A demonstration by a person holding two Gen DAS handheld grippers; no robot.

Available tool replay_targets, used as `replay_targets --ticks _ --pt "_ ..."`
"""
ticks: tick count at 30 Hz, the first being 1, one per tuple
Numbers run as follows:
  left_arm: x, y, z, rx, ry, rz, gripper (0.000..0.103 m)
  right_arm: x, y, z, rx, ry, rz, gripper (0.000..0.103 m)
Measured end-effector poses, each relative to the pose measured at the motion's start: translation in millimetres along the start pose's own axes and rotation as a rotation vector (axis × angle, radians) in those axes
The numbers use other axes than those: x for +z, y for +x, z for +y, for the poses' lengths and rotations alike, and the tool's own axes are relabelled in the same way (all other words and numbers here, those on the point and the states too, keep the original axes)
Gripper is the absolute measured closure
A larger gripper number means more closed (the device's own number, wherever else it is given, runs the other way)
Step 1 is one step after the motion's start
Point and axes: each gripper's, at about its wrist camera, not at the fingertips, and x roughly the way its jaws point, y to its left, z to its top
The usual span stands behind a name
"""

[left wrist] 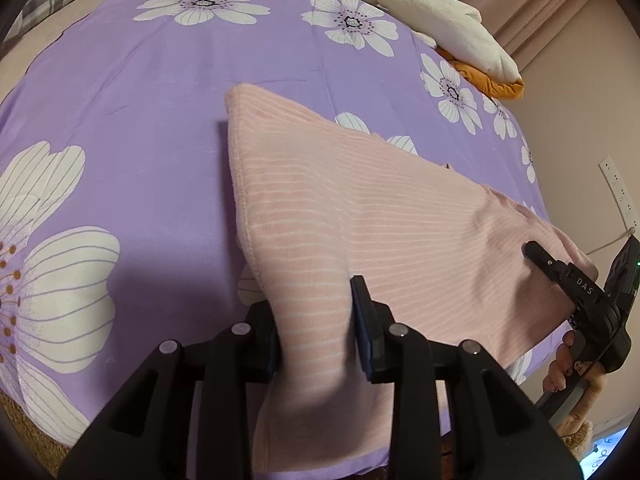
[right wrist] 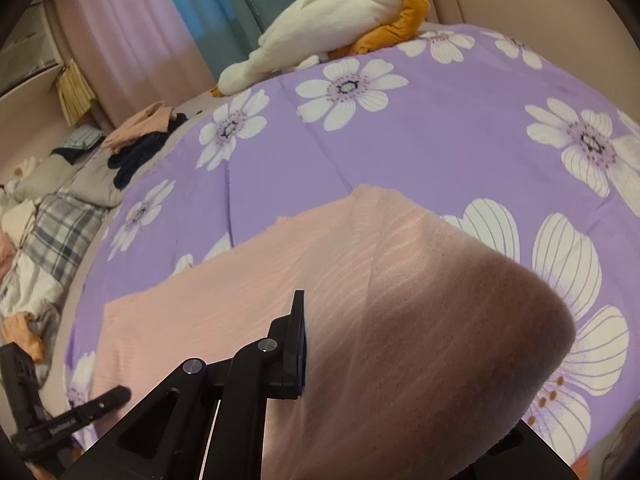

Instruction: Fold small clothes

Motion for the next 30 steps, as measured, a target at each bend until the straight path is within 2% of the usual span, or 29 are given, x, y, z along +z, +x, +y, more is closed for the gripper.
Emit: replay_targets --ticks 8,14,21,24,30 --pt "-1.4 -22.6 8.4 -0.004 -0.018 -0.039 0.069 -0.9 -13.2 38.9 0.041 -0.150 -0.047 0.089" --pt "-0.3 -42.9 22.4 0.054 -0.034 -0.106 0.069 -9.7 -14.3 79.3 0.092 -0.289 -0.052 0.089" --pt "1.4 -50.6 34.3 0.061 -0.073 -0.122 0.069 -28.2 -2.3 112.9 0.183 -0.402 0.015 0.089" --pt "1.3 -52.5 33.3 0.057 -0.073 -0.124 0.069 -40.1 8.4 122.1 0.213 -0.439 0.077 0.089" --pt "1.9 -56.9 28.3 0.045 -0.067 -0.131 0.068 -60.1 29.3 129.0 0.191 -0.468 0.189 0.089"
